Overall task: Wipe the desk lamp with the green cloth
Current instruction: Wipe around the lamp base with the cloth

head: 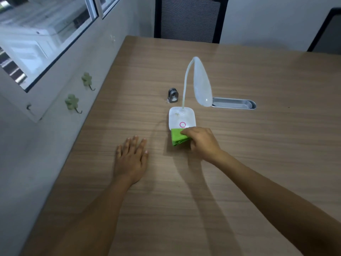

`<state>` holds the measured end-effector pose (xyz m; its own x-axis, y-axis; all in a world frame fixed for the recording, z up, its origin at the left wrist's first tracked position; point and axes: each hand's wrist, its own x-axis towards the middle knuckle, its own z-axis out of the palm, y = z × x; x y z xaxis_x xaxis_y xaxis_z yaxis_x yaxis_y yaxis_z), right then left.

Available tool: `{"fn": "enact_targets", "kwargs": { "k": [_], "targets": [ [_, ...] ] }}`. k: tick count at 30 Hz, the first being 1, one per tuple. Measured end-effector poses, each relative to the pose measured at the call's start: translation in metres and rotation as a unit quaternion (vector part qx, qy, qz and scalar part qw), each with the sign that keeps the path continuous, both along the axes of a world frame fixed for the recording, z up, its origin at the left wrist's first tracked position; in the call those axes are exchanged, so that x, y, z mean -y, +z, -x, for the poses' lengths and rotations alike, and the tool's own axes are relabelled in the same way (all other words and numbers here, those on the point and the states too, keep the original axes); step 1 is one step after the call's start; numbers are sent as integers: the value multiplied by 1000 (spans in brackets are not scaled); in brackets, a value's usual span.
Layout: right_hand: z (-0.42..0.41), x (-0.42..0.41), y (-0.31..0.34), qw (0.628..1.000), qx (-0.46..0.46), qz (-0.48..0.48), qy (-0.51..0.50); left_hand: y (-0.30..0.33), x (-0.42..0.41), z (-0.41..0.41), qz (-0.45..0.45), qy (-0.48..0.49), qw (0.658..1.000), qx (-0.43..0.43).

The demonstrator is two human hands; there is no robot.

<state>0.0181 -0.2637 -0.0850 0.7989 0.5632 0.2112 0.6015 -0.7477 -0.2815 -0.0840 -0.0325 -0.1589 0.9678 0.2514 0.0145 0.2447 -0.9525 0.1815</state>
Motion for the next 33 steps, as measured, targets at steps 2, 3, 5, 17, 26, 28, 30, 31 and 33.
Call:
{"fn": "enact_targets", "kwargs": {
  "k": [2, 3, 5, 17, 26, 28, 30, 31, 33],
  "targets": [
    [-9, -5, 4, 1000, 9, -17, -21, 0, 1, 0, 0, 0, 1000, -5],
    [-17, -11, 8, 999, 9, -18, -37, 0, 1, -1, 2, 0, 1000, -4],
    [-31, -24, 15, 998, -10, 5, -69, 1, 1, -1, 6, -1, 1000, 3],
    [15, -32, 1, 992, 15, 107, -61, 1, 1, -1, 18, -2, 1000, 17],
    [-36, -72, 19, 985, 6, 137, -101, 0, 0, -1, 19, -4, 1000, 18],
    [-39, -70, 15, 981, -19, 176, -84, 0, 0, -1, 15, -4, 1000, 19],
    [-32, -65, 12, 980, -16, 181, -78, 0, 0, -1, 17, -4, 1000, 17],
    [-25, -61, 11, 981, -12, 177, -75, 0, 0, 0, 18, -5, 1000, 16],
    [-8, -53, 9, 986, -4, 159, -55, 1, 0, 0, 21, -8, 1000, 20]
  ]
}}
